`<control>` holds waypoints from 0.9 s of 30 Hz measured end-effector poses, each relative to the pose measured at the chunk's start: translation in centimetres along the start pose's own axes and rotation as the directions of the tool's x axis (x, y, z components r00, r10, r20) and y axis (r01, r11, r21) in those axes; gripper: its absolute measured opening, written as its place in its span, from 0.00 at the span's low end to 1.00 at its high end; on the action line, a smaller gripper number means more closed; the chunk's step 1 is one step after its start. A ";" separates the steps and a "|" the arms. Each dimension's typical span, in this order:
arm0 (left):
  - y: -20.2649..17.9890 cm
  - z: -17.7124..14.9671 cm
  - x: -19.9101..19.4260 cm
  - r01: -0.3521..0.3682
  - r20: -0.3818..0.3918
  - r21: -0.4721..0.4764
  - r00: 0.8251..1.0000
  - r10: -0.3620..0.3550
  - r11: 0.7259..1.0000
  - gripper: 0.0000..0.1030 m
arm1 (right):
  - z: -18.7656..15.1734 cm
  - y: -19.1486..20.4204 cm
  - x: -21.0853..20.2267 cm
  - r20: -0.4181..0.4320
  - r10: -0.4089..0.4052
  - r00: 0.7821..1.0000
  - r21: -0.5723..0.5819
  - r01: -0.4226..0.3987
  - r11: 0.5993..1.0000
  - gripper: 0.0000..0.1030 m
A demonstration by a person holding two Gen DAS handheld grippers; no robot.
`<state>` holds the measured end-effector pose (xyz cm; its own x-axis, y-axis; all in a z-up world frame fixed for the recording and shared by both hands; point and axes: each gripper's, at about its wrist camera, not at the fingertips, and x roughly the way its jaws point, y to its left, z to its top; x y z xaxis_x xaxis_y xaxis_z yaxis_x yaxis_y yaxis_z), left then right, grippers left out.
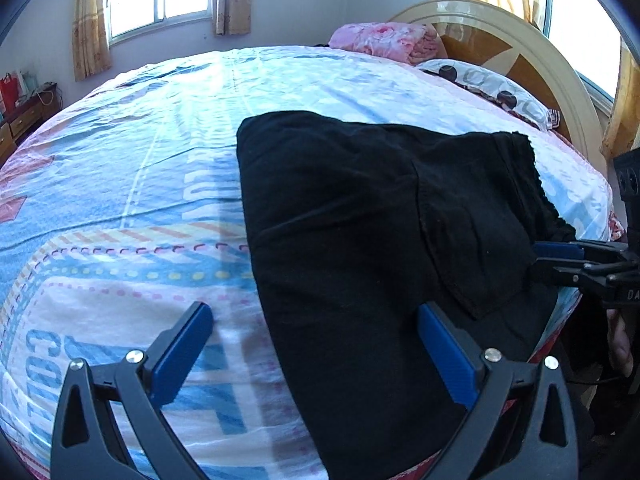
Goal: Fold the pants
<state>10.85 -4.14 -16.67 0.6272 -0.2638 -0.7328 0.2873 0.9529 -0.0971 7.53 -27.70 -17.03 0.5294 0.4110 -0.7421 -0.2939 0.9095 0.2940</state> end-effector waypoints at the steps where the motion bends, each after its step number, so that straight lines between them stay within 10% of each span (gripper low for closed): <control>1: 0.0 0.0 -0.1 0.001 -0.001 -0.003 1.000 -0.001 1.000 1.00 | 0.1 -0.2 -0.3 0.000 0.014 1.000 0.014 -0.014 1.000 0.52; 5: 0.3 0.2 -0.7 0.002 0.010 -0.007 1.000 -0.002 1.000 1.00 | 0.7 -0.7 -3.1 0.037 0.059 0.998 0.067 -0.061 0.996 0.52; 13: 1.8 1.6 -2.4 0.020 0.096 -0.053 0.995 -0.015 0.998 1.00 | 1.3 -3.8 -7.5 0.147 -0.102 0.984 0.077 0.091 0.993 0.55; 27: 3.1 3.6 2.1 0.089 0.016 -0.089 0.996 -0.088 0.992 1.00 | 2.5 -10.3 -3.6 0.087 -0.054 0.995 0.298 0.026 0.954 0.55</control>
<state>15.64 -2.31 -16.14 0.6110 -0.3491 -0.7105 0.2766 0.9351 -0.2217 10.68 -38.41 -15.91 0.6114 0.3654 -0.7019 -0.0298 0.8970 0.4410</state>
